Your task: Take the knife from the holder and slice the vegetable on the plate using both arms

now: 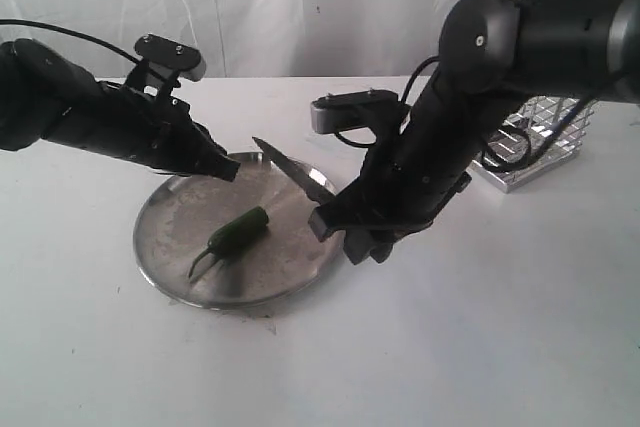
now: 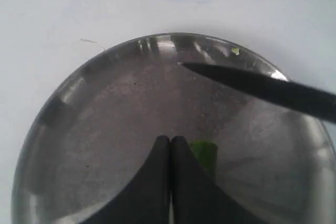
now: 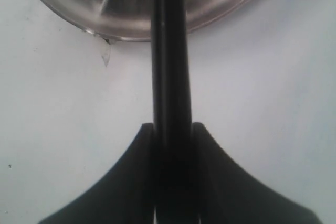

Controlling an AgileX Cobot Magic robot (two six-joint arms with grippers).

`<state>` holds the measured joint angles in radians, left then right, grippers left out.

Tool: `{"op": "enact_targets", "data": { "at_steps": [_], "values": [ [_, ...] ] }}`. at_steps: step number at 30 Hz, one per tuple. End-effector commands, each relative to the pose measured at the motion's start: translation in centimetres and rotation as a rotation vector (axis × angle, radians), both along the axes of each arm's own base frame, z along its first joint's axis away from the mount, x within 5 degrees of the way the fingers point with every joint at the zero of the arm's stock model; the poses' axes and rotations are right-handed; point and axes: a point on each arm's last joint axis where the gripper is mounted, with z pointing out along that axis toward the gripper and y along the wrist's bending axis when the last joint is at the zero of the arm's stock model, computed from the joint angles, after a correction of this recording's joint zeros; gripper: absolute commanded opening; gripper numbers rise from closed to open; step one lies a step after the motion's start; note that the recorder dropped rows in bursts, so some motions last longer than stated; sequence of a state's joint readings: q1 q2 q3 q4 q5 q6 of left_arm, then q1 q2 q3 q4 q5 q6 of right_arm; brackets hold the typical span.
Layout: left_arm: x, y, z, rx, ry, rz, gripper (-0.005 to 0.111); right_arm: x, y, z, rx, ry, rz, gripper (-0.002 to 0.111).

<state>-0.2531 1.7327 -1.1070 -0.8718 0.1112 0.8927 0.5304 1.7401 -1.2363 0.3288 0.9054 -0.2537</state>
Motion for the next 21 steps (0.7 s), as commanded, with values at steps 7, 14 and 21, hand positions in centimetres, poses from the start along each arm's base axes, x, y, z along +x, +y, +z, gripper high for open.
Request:
{"op": "enact_targets", "data": {
  "at_steps": [7,14,21],
  "values": [
    [1.5,-0.9,2.3,-0.221,0.176,-0.122,0.000,0.5,2.0,-2.5,-0.047,-0.005,0.018,0.000],
    [2.2,-0.9,1.4,-0.229,0.177,-0.088,0.000,0.6,2.7,-2.6,-0.038,-0.058,0.004,0.000],
    [2.7,-1.1,-0.4,-0.243,0.225,-0.072,0.000,0.3,3.2,-3.4,-0.080,-0.049,0.048,0.000]
  ]
}}
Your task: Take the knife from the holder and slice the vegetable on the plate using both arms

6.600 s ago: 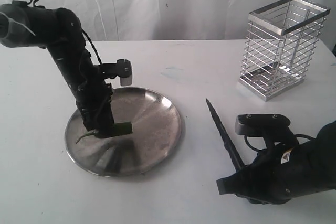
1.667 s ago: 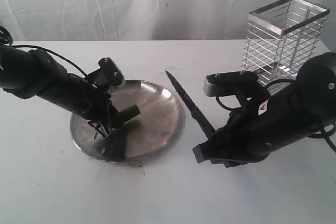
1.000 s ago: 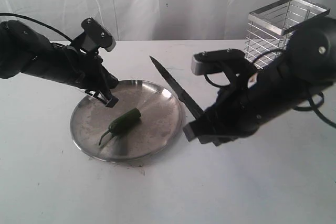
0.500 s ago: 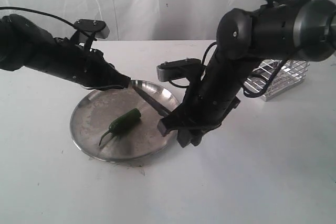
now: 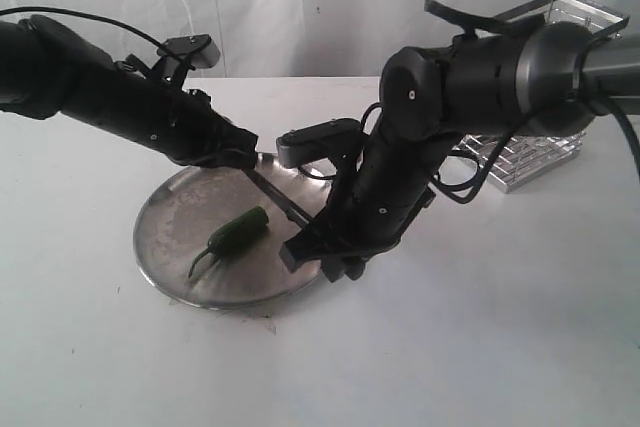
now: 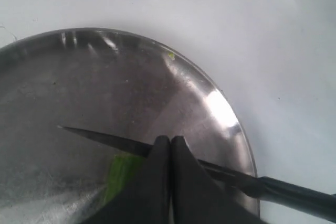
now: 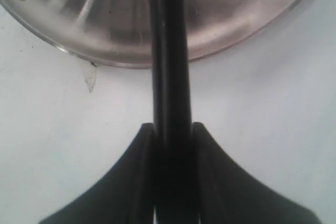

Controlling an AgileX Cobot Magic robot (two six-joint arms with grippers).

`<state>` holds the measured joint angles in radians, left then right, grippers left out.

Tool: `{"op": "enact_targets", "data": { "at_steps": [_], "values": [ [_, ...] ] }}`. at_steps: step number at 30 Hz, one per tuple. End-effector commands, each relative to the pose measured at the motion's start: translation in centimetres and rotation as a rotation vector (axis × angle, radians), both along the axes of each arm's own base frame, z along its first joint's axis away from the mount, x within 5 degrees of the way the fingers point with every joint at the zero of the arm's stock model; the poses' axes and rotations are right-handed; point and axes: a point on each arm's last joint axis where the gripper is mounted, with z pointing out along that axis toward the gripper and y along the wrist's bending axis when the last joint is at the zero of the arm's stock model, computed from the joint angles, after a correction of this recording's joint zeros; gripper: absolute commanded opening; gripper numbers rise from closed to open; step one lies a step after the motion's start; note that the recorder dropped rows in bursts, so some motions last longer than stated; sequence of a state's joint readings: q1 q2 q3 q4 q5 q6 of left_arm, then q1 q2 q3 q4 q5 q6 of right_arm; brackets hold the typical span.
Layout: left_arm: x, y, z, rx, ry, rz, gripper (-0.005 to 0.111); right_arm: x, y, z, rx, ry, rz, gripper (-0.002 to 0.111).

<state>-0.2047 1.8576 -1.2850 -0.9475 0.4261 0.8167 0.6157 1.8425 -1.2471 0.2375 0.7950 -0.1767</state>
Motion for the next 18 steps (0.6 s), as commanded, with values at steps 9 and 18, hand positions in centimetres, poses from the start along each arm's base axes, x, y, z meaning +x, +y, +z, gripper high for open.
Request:
{"op": "enact_targets", "data": {
  "at_steps": [9,18],
  "values": [
    [0.38,-0.20,-0.25,-0.049,-0.006,0.005,0.000,-0.09,0.25,-0.48,-0.033,0.013,0.013,0.000],
    [0.48,-0.20,-0.82,-0.028,-0.014,-0.017,0.000,-0.36,0.11,-0.54,-0.050,0.042,0.021,0.000]
  ]
}}
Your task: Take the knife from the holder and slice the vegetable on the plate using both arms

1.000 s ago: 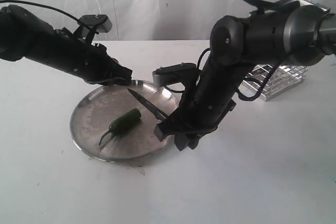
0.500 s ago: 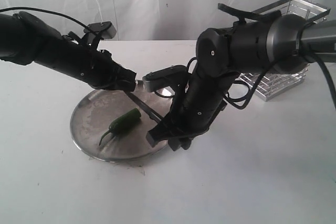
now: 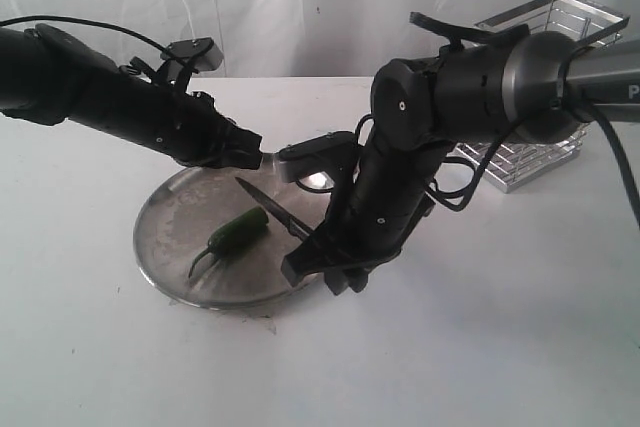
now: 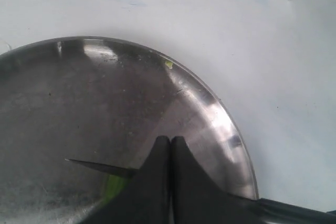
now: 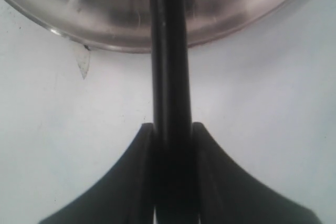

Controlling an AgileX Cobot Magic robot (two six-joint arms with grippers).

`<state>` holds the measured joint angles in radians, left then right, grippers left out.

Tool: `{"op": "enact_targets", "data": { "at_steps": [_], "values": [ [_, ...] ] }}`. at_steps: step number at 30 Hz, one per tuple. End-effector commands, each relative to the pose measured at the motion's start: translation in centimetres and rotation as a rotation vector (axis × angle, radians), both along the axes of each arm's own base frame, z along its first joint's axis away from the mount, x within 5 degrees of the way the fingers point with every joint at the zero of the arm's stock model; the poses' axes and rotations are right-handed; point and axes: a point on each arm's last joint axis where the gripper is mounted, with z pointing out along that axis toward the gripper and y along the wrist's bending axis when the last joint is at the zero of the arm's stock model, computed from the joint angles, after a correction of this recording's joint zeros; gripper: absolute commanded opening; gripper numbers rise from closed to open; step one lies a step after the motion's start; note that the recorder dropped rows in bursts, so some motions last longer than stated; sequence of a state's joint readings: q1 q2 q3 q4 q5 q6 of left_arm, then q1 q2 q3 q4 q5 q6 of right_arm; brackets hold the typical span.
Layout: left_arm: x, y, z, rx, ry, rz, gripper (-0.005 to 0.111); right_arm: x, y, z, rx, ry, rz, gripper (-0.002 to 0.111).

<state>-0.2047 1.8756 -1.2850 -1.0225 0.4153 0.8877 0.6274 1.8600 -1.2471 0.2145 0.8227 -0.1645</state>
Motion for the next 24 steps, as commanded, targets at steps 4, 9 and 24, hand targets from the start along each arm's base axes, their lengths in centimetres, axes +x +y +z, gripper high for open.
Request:
{"op": "enact_targets", "data": {
  "at_steps": [4,9,24],
  "values": [
    [0.3,-0.1,-1.8,0.000,0.029,-0.034,0.000,-0.2,-0.2,0.2,-0.023,0.031,0.008,0.000],
    [0.5,-0.3,-2.2,-0.015,0.034,-0.039,0.000,-0.2,-0.1,0.2,-0.021,0.028,0.007,0.000],
    [1.0,-0.2,-4.4,0.026,0.046,-0.048,0.000,0.1,0.0,0.2,-0.003,-0.003,0.001,0.000]
  ]
}}
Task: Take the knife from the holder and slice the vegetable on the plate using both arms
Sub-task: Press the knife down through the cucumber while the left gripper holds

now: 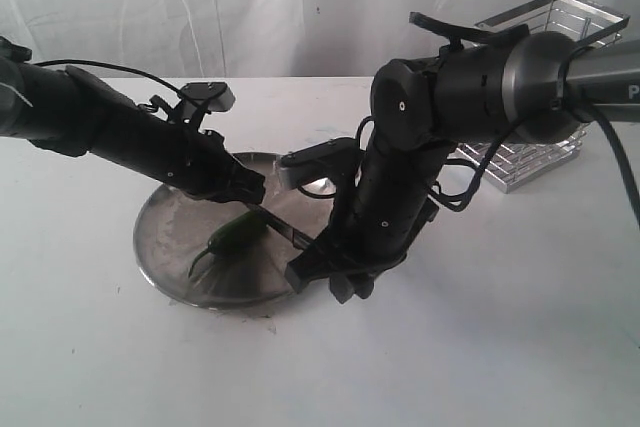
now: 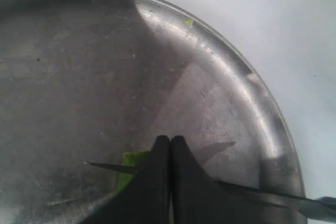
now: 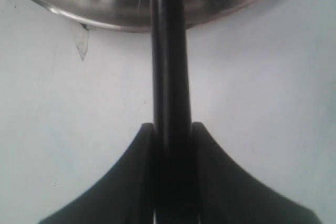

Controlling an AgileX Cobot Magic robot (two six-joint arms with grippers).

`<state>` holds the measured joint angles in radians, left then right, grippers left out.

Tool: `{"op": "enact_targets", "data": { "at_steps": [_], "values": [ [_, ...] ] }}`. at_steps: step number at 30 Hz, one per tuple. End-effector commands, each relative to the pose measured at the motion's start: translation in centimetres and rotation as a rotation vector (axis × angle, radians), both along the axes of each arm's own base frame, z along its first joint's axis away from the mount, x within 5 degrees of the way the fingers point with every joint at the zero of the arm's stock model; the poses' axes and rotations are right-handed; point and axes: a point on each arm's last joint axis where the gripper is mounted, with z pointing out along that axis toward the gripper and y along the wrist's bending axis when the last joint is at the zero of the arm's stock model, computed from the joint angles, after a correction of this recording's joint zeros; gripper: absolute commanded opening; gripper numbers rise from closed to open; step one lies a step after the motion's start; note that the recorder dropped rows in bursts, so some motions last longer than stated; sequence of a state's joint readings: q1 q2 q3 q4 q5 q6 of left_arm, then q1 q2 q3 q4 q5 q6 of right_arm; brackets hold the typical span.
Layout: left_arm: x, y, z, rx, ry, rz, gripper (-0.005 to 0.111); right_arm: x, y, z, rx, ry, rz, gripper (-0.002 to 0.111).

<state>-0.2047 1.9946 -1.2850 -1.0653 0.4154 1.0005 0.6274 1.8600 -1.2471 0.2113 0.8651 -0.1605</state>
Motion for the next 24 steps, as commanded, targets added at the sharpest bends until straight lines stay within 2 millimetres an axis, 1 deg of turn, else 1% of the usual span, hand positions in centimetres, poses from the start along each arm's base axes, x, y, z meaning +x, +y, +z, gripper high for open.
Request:
{"op": "enact_targets", "data": {
  "at_steps": [1,19,24],
  "values": [
    [0.1,0.1,0.3,-0.012,-0.008,0.003,0.000,0.5,0.2,0.3,0.024,-0.047,-0.006,0.000],
    [0.1,0.1,0.3,-0.006,-0.016,0.002,0.000,1.0,0.4,0.4,0.038,-0.110,-0.004,0.000],
    [0.1,0.1,0.3,-0.004,-0.019,0.002,0.000,1.2,0.5,-0.6,0.021,-0.087,-0.004,0.000]
  ]
}}
